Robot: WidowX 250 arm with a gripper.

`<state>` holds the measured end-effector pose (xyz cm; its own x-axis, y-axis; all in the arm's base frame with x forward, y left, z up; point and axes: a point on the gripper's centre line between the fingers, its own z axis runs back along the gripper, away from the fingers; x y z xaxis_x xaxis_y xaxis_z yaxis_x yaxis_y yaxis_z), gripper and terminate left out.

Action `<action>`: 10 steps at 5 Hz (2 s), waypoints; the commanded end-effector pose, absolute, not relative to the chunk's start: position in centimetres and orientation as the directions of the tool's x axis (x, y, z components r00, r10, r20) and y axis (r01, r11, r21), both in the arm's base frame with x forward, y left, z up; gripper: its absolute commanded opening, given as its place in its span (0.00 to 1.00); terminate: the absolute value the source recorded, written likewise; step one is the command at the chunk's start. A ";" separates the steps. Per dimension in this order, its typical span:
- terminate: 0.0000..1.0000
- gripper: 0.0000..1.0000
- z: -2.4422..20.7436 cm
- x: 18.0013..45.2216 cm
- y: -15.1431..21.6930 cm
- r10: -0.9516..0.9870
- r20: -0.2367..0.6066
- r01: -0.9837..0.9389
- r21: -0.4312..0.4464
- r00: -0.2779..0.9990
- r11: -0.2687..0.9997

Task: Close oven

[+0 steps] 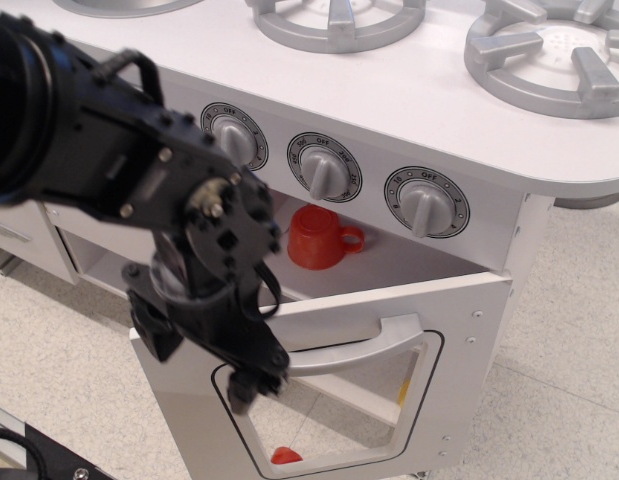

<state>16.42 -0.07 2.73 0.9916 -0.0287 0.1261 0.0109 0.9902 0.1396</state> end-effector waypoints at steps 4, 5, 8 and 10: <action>0.00 1.00 -3.0 19.9 1.7 0.145 0.222 -0.169 0.093 0.964 0.981; 0.00 1.00 -2.7 21.7 2.9 0.161 0.244 -0.190 0.098 0.956 0.977; 0.00 1.00 -1.7 26.1 5.1 0.236 0.321 -0.275 0.084 0.917 0.958; 0.00 1.00 -0.8 27.9 5.7 0.281 0.340 -0.316 0.051 0.897 0.947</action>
